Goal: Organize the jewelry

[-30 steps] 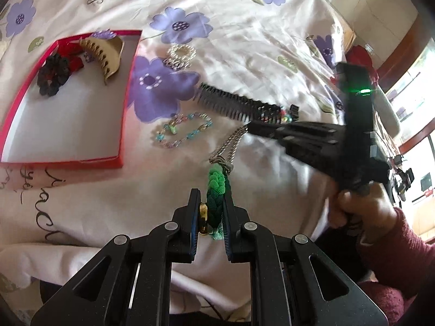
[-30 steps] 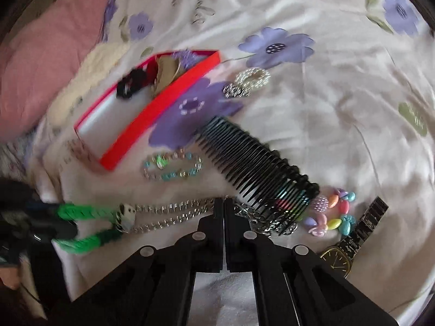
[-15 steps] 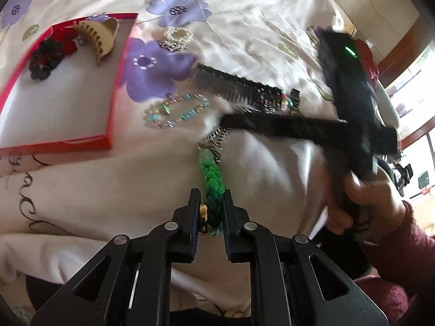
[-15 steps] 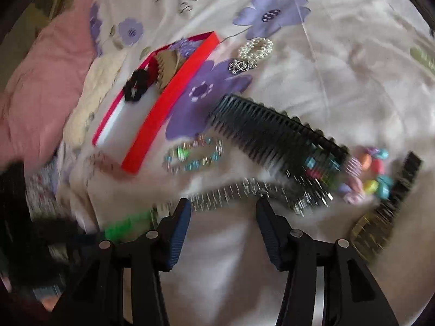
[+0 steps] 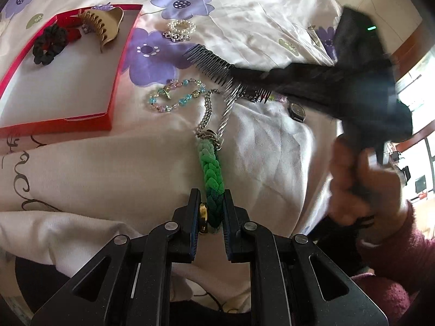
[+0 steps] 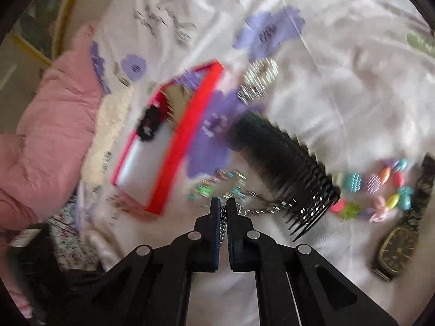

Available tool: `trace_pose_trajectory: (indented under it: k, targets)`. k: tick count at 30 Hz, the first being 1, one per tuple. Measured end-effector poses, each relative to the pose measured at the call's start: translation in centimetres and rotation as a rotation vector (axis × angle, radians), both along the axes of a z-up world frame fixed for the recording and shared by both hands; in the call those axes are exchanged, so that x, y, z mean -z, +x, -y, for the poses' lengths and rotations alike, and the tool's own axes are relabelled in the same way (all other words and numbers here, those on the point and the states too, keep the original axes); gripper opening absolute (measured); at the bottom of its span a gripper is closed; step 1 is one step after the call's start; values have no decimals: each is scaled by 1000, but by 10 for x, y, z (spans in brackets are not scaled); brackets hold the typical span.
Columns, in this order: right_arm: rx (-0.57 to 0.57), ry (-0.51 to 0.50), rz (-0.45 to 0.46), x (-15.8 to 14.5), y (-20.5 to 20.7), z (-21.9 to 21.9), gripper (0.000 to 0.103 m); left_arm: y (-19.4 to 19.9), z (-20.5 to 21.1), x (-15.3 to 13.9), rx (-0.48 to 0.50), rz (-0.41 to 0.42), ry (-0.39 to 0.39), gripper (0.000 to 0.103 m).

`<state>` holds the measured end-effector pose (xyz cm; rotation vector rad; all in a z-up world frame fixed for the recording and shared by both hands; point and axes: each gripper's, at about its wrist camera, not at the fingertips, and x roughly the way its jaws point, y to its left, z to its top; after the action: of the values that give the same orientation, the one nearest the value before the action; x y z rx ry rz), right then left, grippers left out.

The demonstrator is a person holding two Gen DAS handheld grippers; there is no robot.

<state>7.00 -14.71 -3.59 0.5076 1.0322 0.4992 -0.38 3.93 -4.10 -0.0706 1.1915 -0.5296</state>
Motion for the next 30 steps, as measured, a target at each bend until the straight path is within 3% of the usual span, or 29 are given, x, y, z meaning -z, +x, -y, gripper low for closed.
trace_pose_trajectory:
  k: [7,10,16,21,26,30]
  targets:
    - [-35,-29,41,-30,-6,5,4,-5,-2,-3,6,13,15,13]
    - [-20,35,80,-46,-11,12,3,-4,-4,1,-4,-1,9,13]
    - [-12,122,207,-107,-9,14,3,-5,-7,-8,-29,36,12,13]
    - [-14,151,302,-148,-3,7,3,5,-36,-39,-123,119,-5,13]
    - [-24,169,344,-169,8,-1,3,20,-76,-76,-232,211,-39,13]
    - [-48,190,372,-183,15,-16,3,34,-99,-88,-293,242,-35,13]
